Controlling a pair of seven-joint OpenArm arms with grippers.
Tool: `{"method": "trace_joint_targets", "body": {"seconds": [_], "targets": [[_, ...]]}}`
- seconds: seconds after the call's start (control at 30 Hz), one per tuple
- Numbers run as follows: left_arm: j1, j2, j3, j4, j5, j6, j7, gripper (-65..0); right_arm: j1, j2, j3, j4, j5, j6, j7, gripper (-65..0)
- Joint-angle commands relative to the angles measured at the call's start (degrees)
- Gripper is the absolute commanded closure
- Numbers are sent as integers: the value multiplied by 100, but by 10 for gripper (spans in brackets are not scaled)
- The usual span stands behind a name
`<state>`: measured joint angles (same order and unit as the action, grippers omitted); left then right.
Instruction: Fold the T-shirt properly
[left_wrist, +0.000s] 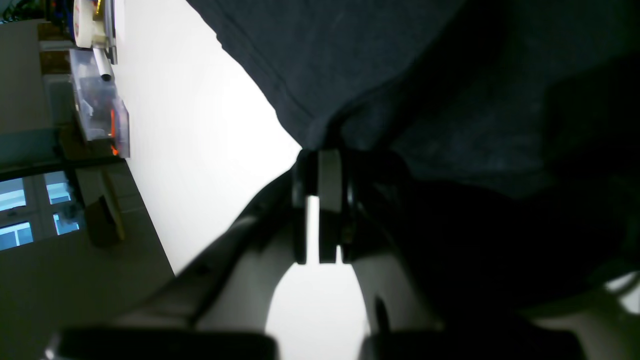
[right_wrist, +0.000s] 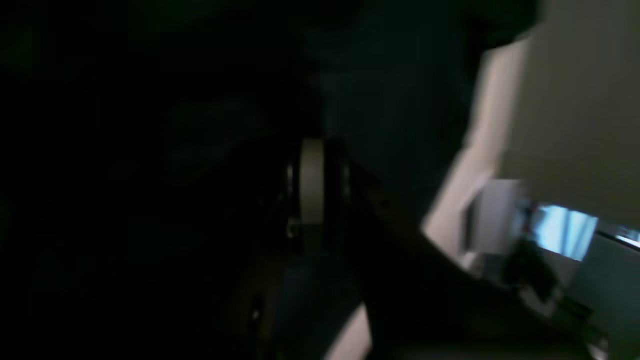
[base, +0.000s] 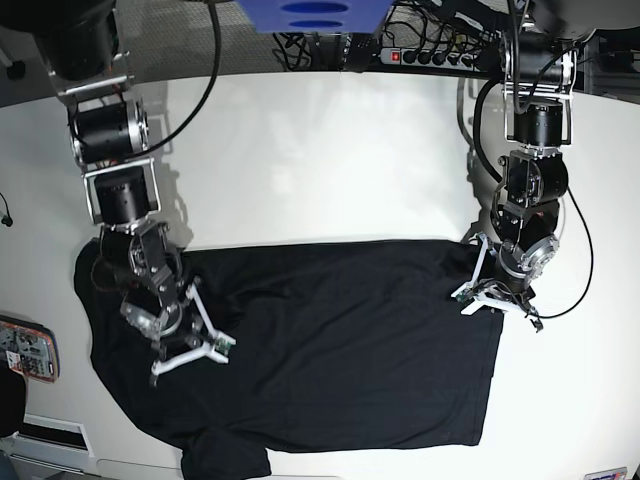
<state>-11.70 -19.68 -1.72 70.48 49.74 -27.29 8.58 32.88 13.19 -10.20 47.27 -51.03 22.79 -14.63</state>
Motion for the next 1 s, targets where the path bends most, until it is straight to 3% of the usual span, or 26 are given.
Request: {"method": "trace_joint_targets", "body": {"seconds": [0.0,0.27,0.47,0.6,0.73,0.93,0.97], "targets": [[-109,-49,-17,113,-2,87,-36,0,162,39,22,95,8,-94,61,0],[-65,-49,-26,113,-2,87,-36,0,162,39,57,95,8,-94,44,-15],[-65,-67,-26,113,7,87,-36,0,162,39,66,122,8,-94,-185,-295],[-65,-76,-44,113,7,87,-36,0,162,39,75,139,26,-191,-203,-379],[-65,-76,-35,113,7,87,-36,0,145,39,75,254,26,-832,-203,-390],[-117,-76,-53,86,15,87,-10,0,118,13,48,1133,26,-859,-194,-390],[-188,-76,-35,86,15,87,-10,-28,39,-40,66,1247,26,-859,-194,-390]]}}
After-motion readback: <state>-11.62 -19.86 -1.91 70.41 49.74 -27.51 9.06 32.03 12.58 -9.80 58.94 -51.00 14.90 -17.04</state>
